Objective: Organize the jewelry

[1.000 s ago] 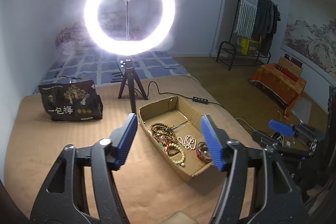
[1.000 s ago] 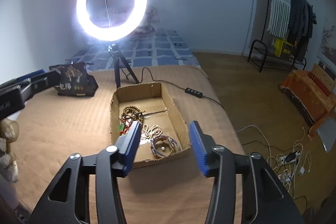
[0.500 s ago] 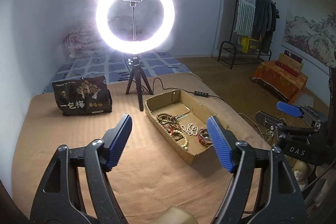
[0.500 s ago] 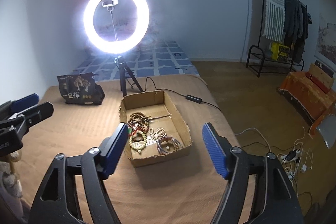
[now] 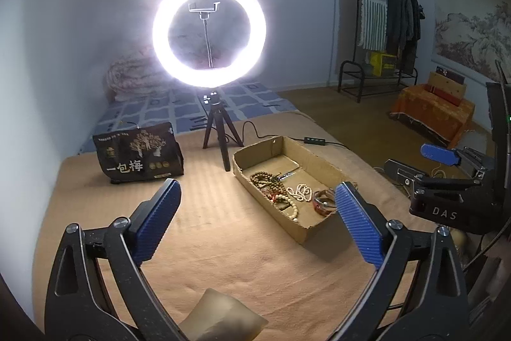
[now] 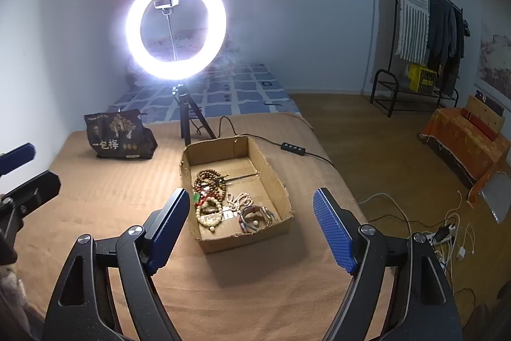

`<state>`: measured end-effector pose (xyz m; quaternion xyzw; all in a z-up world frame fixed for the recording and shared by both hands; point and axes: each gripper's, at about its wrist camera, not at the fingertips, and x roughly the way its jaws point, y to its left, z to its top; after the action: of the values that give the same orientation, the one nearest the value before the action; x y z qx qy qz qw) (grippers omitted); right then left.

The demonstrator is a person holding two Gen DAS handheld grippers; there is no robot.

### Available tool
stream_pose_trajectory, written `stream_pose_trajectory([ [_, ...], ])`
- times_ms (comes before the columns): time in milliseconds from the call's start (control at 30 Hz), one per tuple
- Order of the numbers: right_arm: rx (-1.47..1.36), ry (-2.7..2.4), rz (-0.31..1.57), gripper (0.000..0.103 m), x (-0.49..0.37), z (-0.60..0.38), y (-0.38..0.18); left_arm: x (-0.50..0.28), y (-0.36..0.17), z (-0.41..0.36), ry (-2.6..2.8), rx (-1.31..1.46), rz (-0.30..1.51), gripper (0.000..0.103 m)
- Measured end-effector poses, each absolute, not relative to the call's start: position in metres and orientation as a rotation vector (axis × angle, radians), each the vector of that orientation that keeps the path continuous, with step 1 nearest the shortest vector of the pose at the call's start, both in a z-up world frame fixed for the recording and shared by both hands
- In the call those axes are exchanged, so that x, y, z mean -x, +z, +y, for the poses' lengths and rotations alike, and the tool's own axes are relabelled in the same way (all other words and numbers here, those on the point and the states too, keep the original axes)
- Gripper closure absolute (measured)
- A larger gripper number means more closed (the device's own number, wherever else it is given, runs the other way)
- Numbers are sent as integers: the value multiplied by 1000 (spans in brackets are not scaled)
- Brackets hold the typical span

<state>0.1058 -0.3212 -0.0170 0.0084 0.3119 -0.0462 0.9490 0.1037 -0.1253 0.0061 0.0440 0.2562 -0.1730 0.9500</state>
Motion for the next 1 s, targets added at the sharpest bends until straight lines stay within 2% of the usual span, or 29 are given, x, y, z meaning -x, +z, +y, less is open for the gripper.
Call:
stream_pose_trajectory([
  [1000, -21, -121, 634, 23, -106, -325, -17, -97, 7, -130, -344, -101, 538, 0],
])
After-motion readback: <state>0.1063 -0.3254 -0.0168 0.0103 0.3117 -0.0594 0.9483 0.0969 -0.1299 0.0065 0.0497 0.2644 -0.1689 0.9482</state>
